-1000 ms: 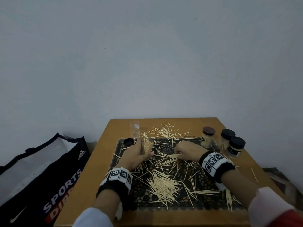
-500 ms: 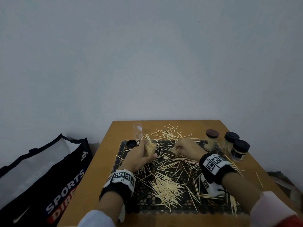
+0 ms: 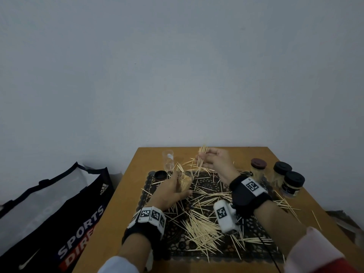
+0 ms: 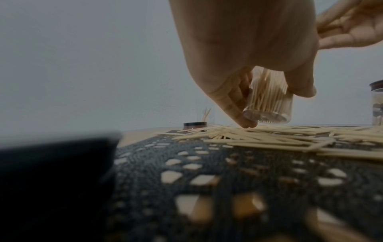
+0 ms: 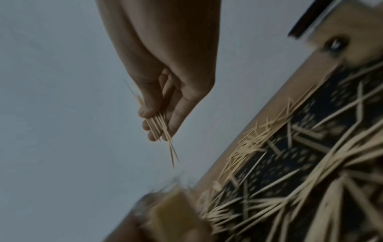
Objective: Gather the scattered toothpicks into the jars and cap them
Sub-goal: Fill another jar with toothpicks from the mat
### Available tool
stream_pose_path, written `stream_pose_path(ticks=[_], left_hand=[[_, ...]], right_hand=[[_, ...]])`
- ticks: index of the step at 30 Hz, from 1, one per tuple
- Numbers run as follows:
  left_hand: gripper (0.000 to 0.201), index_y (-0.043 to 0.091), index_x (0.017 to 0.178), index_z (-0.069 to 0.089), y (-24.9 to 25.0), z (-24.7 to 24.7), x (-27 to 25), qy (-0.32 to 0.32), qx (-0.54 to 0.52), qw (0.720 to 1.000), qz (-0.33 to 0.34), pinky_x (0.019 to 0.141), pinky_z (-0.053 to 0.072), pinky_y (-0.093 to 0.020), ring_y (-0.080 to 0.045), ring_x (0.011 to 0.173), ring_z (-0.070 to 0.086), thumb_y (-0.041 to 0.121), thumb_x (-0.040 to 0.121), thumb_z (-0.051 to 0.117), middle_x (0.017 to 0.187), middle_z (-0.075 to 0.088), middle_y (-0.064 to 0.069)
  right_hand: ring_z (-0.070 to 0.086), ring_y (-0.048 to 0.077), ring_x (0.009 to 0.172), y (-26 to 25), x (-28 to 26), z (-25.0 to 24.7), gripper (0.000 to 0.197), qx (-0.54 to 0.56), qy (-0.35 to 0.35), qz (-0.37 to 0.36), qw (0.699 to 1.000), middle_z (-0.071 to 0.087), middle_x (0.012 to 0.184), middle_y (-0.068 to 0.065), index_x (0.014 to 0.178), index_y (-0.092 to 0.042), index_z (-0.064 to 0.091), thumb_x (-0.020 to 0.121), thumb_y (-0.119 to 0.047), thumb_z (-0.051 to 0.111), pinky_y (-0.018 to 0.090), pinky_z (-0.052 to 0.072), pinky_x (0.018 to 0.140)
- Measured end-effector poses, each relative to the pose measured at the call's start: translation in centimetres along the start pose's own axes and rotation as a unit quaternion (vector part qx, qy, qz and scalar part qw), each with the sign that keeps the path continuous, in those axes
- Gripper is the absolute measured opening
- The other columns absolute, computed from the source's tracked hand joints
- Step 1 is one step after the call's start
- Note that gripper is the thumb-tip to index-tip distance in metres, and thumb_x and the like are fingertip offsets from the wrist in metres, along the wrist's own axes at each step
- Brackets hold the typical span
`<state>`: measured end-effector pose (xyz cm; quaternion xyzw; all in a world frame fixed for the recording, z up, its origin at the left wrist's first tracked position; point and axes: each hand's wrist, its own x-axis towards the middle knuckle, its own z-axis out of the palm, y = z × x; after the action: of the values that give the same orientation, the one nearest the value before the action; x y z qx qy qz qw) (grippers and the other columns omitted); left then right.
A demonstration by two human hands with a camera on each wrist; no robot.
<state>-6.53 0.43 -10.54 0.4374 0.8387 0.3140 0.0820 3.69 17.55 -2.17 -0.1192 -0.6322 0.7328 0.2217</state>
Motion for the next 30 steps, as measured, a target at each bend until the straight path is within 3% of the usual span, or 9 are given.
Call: stream_pose_path(ticks=[4, 8, 10, 13, 17, 19, 22, 27, 30], left_hand=[[0.062, 0.021, 0.124, 0.038, 0.2, 0.0, 0.0, -0.001, -0.001, 1.000, 0.005, 0.060, 0.036, -0.021, -0.009, 0.073, 0.056, 0.055, 0.083, 0.069, 0.090, 0.059, 0.006], [0.063, 0.023, 0.125, 0.039, 0.3, 0.0, 0.0, 0.005, -0.018, 1.000, 0.010, 0.061, 0.038, -0.022, -0.010, 0.076, 0.060, 0.057, 0.081, 0.069, 0.095, 0.064, 0.004], [0.066, 0.022, 0.128, 0.038, 0.3, 0.0, 0.0, 0.015, -0.025, 0.999, 0.012, 0.063, 0.039, -0.023, -0.011, 0.077, 0.061, 0.058, 0.081, 0.069, 0.097, 0.066, 0.002], [0.070, 0.020, 0.133, 0.036, 0.5, -0.1, 0.0, 0.029, -0.023, 0.999, 0.011, 0.062, 0.039, -0.023, -0.008, 0.071, 0.060, 0.056, 0.083, 0.068, 0.095, 0.067, 0.002], [0.065, 0.018, 0.130, 0.038, 0.9, -0.2, -0.1, 0.032, -0.020, 0.999, 0.011, 0.055, 0.034, -0.016, -0.002, 0.062, 0.054, 0.053, 0.085, 0.067, 0.082, 0.061, 0.007], [0.063, 0.018, 0.129, 0.038, 1.0, -0.2, -0.2, 0.033, -0.017, 0.999, 0.011, 0.053, 0.032, -0.013, 0.000, 0.060, 0.051, 0.052, 0.085, 0.068, 0.081, 0.058, 0.008], [0.063, 0.019, 0.128, 0.038, 0.9, -0.3, -0.2, 0.025, -0.007, 1.000, 0.012, 0.056, 0.033, -0.014, -0.003, 0.065, 0.053, 0.053, 0.085, 0.067, 0.089, 0.061, 0.006], [0.062, 0.020, 0.130, 0.038, 1.1, -0.5, -0.4, 0.024, -0.013, 1.000, 0.015, 0.058, 0.036, -0.015, -0.001, 0.065, 0.055, 0.051, 0.085, 0.068, 0.088, 0.061, 0.008], [0.070, 0.020, 0.138, 0.033, 1.2, -0.5, -0.5, 0.023, -0.004, 1.000, 0.021, 0.057, 0.036, -0.016, 0.000, 0.065, 0.054, 0.052, 0.086, 0.066, 0.088, 0.060, 0.009]], right_hand=[[0.072, 0.024, 0.083, 0.7, -0.1, 1.8, 0.010, 0.017, 0.000, -0.015, 1.000, 0.074, 0.091, 0.013, 0.098, 0.000, 0.064, 0.088, -0.003, 0.063, 0.033, 0.059, 0.078], [0.072, 0.014, 0.079, 2.2, -0.7, 3.1, 0.006, 0.000, 0.014, -0.004, 1.000, 0.074, 0.092, 0.011, 0.094, -0.003, 0.065, 0.088, -0.004, 0.064, 0.019, 0.055, 0.065], [0.070, 0.009, 0.081, 3.1, -0.9, 3.5, 0.003, -0.017, 0.023, -0.004, 1.000, 0.075, 0.092, 0.008, 0.090, -0.007, 0.066, 0.087, -0.007, 0.066, 0.016, 0.050, 0.068], [0.069, 0.009, 0.091, 4.3, -0.9, 3.7, 0.017, -0.020, 0.033, 0.010, 0.999, 0.074, 0.097, 0.007, 0.099, -0.001, 0.068, 0.084, -0.010, 0.069, 0.017, 0.043, 0.075], [0.068, 0.003, 0.085, 5.0, -1.2, 3.7, 0.020, -0.025, 0.040, 0.008, 0.999, 0.074, 0.097, 0.005, 0.101, 0.002, 0.068, 0.084, -0.010, 0.070, 0.005, 0.044, 0.064], [0.066, 0.007, 0.084, 5.3, -1.3, 3.7, 0.018, -0.034, 0.039, 0.011, 0.999, 0.072, 0.096, 0.008, 0.098, 0.003, 0.068, 0.085, -0.009, 0.070, 0.008, 0.046, 0.066], [0.064, 0.016, 0.088, 5.5, -1.2, 3.4, 0.020, -0.039, 0.017, 0.034, 0.998, 0.068, 0.094, 0.010, 0.098, 0.007, 0.065, 0.085, -0.009, 0.069, 0.023, 0.051, 0.081], [0.065, 0.025, 0.105, 5.0, -1.2, 2.8, 0.016, -0.036, -0.044, 0.055, 0.997, 0.071, 0.103, 0.005, 0.098, -0.011, 0.068, 0.086, -0.001, 0.064, 0.041, 0.049, 0.097], [0.060, 0.026, 0.112, 4.7, -1.2, 3.0, 0.020, -0.057, -0.051, 0.042, 0.996, 0.069, 0.111, 0.004, 0.103, -0.015, 0.069, 0.084, -0.009, 0.068, 0.044, 0.045, 0.098]])
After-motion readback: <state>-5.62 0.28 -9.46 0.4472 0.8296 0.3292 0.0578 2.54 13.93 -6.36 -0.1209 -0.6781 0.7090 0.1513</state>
